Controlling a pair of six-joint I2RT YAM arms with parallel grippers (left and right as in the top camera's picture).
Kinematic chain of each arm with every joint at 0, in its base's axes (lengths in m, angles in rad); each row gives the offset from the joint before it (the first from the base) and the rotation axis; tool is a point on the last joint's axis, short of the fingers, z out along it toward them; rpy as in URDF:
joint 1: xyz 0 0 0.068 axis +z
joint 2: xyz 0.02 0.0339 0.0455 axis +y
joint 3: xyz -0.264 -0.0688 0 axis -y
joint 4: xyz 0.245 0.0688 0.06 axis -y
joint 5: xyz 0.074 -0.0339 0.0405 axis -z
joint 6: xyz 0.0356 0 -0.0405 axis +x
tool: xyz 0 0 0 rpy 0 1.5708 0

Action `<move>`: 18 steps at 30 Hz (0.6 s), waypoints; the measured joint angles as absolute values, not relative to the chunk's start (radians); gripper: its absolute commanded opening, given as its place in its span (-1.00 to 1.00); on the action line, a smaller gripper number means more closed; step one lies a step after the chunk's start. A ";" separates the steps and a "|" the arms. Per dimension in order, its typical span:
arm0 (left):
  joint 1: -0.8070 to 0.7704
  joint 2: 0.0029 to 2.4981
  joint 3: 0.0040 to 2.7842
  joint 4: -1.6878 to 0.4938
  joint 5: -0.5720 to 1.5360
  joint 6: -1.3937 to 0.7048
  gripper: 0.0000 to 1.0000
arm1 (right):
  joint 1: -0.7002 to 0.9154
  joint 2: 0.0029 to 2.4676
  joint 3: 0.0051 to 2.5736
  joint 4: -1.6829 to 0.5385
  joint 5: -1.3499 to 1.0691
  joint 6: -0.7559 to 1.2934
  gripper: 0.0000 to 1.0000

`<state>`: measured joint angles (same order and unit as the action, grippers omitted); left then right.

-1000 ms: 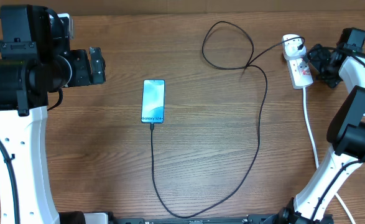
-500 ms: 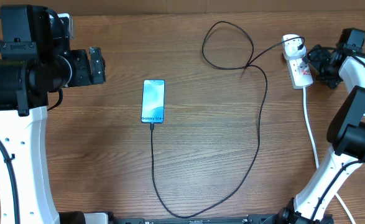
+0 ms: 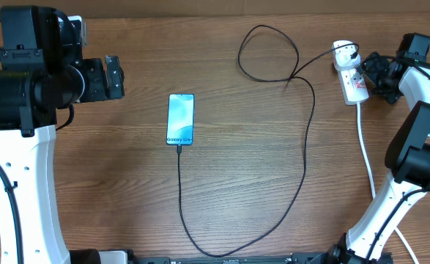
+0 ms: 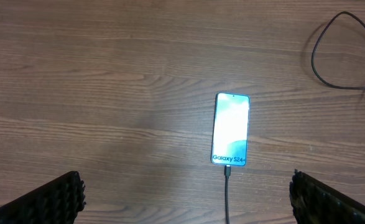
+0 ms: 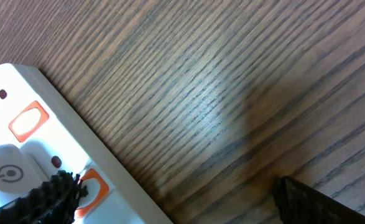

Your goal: Plug charger to phone and switch on socket

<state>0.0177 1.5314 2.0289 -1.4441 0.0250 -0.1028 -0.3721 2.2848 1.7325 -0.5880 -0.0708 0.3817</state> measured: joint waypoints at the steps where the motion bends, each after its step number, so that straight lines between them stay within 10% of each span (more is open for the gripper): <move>1: 0.018 1.531 2.029 -1.444 0.025 -0.103 0.99 | -0.372 2.285 1.732 -0.588 -0.071 0.381 1.00; 18: 0.017 1.531 2.029 -1.444 0.025 -0.103 0.99 | -0.364 2.288 1.732 -0.588 -0.060 0.381 1.00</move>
